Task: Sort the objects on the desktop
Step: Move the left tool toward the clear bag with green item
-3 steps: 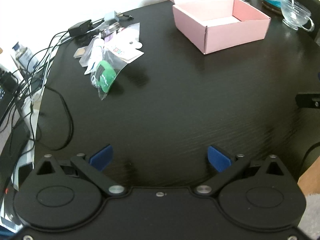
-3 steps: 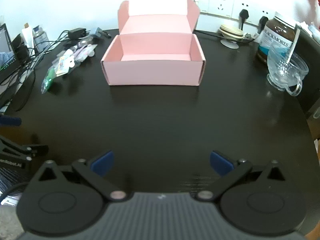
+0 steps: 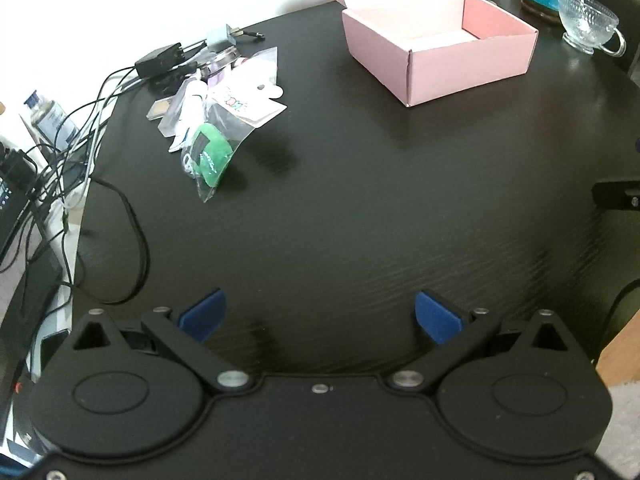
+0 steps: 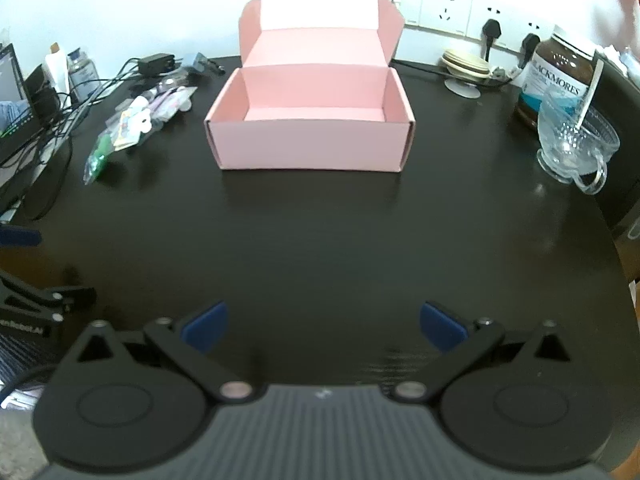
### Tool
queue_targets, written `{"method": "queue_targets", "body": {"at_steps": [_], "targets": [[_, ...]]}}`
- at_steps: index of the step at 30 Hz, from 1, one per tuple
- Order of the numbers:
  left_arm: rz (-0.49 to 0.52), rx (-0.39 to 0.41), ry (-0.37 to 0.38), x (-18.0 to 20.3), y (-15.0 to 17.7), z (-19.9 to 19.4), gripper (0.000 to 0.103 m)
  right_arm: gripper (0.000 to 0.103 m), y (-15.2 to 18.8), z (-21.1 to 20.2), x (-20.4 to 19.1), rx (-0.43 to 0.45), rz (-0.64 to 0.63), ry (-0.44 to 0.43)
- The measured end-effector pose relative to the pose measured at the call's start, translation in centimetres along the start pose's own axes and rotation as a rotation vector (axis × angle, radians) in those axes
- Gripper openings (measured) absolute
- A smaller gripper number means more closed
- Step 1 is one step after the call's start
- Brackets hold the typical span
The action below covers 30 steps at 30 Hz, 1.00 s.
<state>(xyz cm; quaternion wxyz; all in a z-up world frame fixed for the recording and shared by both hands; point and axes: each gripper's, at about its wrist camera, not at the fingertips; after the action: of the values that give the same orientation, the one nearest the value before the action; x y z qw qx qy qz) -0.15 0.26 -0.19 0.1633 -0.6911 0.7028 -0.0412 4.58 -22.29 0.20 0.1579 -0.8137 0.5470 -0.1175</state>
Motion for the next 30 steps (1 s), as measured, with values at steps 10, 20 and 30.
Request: {"method": "queue_targets", "body": {"at_steps": [10,20,30], "targets": [[0.035,0.025,-0.057,-0.2,1.0,0.3,0.103,0.102,0.6,0.3,0.6,-0.002,0.011,-0.007],[0.012,0.066,-0.062,-0.9,0.1,0.3,0.103,0.102,0.8,0.0,0.6,0.028,-0.004,-0.015],[-0.066,0.085,0.06,-1.8,-0.7,-0.1,0.103,0.102,0.3,0.2,1.4,0.043,0.017,-0.039]]}}
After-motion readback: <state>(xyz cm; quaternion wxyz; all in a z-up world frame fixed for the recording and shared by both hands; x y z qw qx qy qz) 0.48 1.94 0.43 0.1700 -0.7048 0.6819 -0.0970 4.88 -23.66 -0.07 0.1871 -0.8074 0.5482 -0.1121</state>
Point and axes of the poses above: each gripper's, at about its wrist camera, not at the fingertips, and z roughly the way its jaws point, x to its right, y to its underside, and after that the axes turned 12 degrees about -x, right-handed
